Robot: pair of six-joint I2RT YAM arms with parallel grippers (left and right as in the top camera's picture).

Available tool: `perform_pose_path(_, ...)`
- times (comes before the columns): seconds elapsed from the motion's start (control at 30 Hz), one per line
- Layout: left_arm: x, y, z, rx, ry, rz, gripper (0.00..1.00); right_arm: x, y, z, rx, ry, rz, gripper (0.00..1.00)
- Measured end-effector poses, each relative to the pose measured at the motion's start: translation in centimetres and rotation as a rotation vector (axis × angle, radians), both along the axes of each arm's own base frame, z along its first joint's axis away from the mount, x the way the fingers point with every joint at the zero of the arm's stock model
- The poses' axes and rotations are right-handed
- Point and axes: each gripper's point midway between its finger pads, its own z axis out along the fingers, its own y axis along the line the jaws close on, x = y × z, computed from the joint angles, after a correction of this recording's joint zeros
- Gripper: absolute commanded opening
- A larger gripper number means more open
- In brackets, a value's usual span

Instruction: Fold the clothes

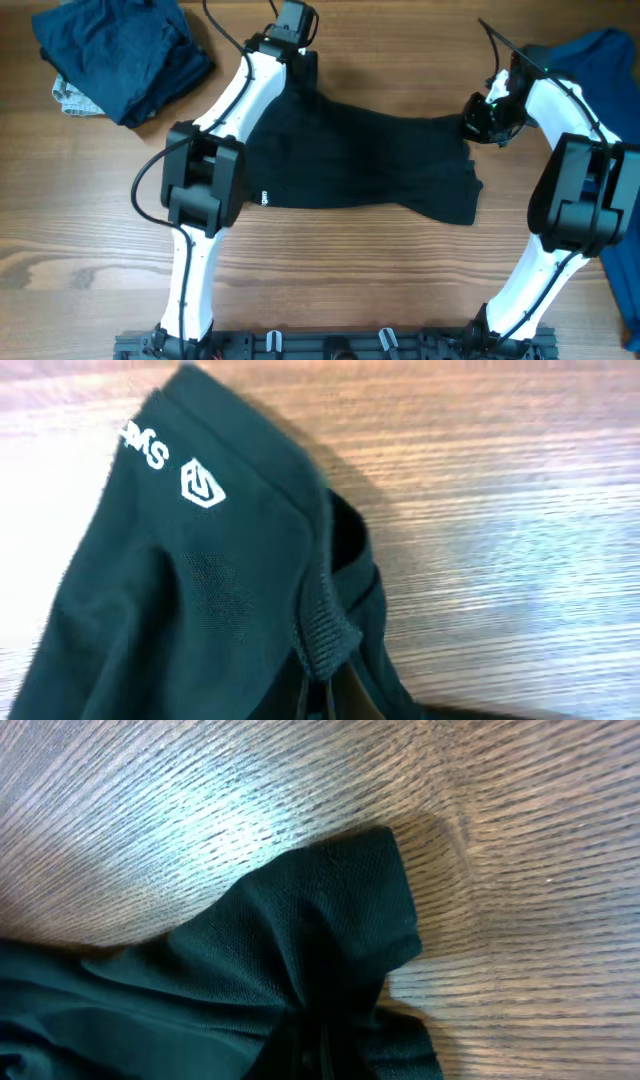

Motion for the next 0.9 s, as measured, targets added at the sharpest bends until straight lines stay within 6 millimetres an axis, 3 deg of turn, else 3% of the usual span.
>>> perform_pose_path(0.23,-1.4,0.6,3.7,0.004,0.001,0.001,0.04,0.0,0.0,0.0,0.000,-0.001,0.000,0.04)
perform_pose_path(0.53,-6.1,1.8,10.9,0.013,0.026,-0.009,0.04,0.4,-0.1,0.1,-0.004,-0.019,0.004,0.04)
perform_pose_path(0.77,-9.0,3.1,10.4,0.053,0.137,0.027,0.04,-0.6,0.0,0.3,-0.002,0.020,0.004,0.04)
perform_pose_path(0.9,-9.1,4.7,10.2,0.055,0.164,0.089,0.04,-0.2,-0.2,2.8,-0.024,-0.038,0.002,0.04)
